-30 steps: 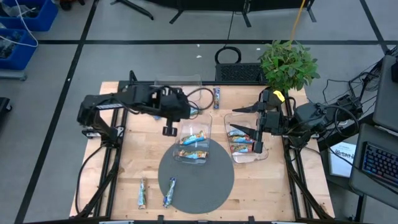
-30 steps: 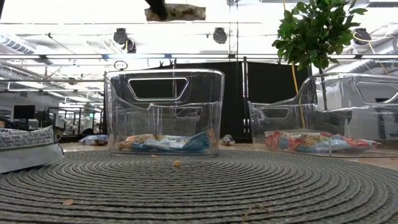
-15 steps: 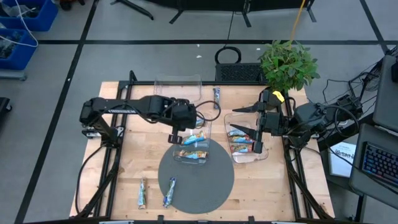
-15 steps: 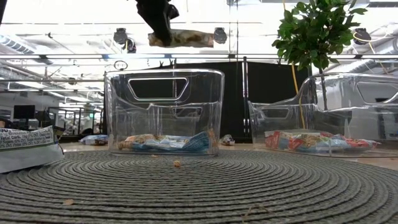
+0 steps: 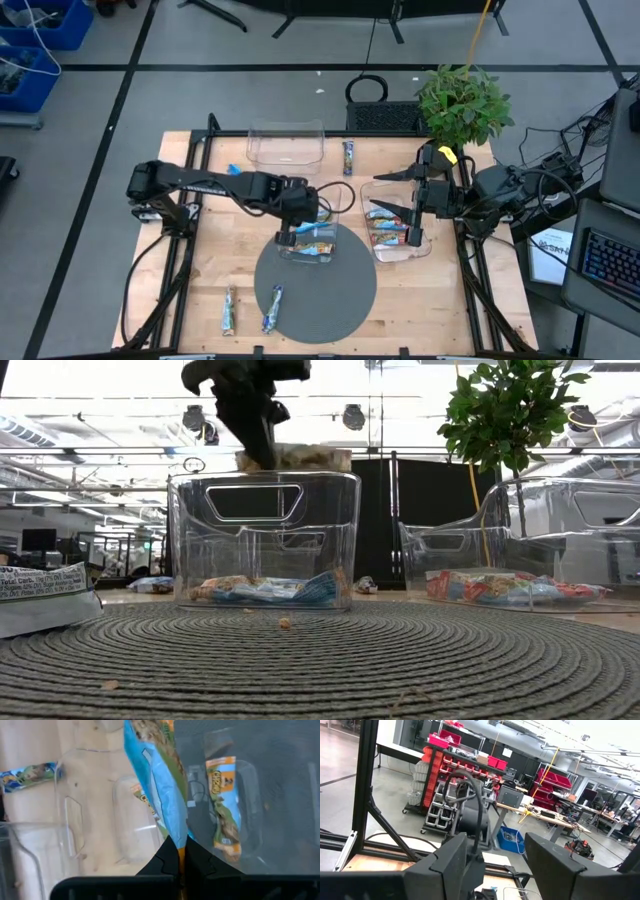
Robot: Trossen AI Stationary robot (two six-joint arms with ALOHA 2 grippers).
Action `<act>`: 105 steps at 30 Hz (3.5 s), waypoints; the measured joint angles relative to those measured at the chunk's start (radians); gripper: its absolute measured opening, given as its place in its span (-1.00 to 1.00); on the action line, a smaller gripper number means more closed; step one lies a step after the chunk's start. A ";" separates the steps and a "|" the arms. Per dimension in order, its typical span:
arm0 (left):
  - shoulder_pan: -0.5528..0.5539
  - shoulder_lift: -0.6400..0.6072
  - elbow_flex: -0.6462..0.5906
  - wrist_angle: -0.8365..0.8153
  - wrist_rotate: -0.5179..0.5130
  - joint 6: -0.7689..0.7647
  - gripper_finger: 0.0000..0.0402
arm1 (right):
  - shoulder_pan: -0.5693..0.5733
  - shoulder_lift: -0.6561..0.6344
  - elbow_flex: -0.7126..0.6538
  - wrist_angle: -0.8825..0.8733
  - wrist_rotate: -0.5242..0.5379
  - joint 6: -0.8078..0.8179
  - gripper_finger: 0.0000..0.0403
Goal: Pick and place Granola Bars by type
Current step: Put the yellow granola bar into the bottom left transparent bin
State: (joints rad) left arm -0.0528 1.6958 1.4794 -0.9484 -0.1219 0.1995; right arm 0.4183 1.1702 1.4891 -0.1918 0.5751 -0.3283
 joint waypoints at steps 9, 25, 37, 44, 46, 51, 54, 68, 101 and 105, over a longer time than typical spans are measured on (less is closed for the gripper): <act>-0.015 0.000 -0.128 0.098 0.025 -0.043 -0.97 | 0.000 0.000 0.000 -0.001 0.000 0.001 -0.05; -0.027 0.000 -0.319 0.317 0.077 -0.136 -0.97 | 0.000 0.000 0.000 -0.001 0.000 0.002 -0.05; -0.025 0.000 -0.403 0.410 0.105 -0.166 -0.97 | 0.000 0.000 0.000 -0.002 0.000 -0.004 -0.05; -0.023 -0.003 -0.457 0.452 0.108 -0.197 -0.97 | 0.000 0.000 0.000 -0.008 0.000 -0.001 -0.05; -0.019 -0.003 -0.467 0.462 0.123 -0.212 -0.97 | 0.000 0.000 0.000 -0.008 0.000 0.000 -0.05; -0.013 -0.003 -0.471 0.473 0.133 -0.216 -0.97 | 0.000 0.000 0.000 -0.008 0.000 0.002 -0.05; -0.011 -0.002 -0.471 0.471 0.148 -0.216 -0.89 | 0.000 0.000 0.000 -0.008 0.000 0.013 -0.05; 0.009 -0.006 -0.413 0.453 0.137 -0.189 -0.13 | 0.000 0.000 0.000 -0.015 0.000 0.036 -0.05; 0.061 -0.008 0.312 -0.073 -0.214 -0.422 0.51 | 0.000 0.000 -0.001 -0.022 -0.001 0.044 -0.05; 0.048 -0.008 0.431 -0.157 -0.253 -0.467 0.45 | 0.000 0.000 -0.001 -0.022 -0.003 0.046 -0.05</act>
State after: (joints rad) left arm -0.0047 1.6878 1.9107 -1.1054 -0.3744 -0.2676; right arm 0.4185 1.1702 1.4883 -0.2138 0.5720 -0.2826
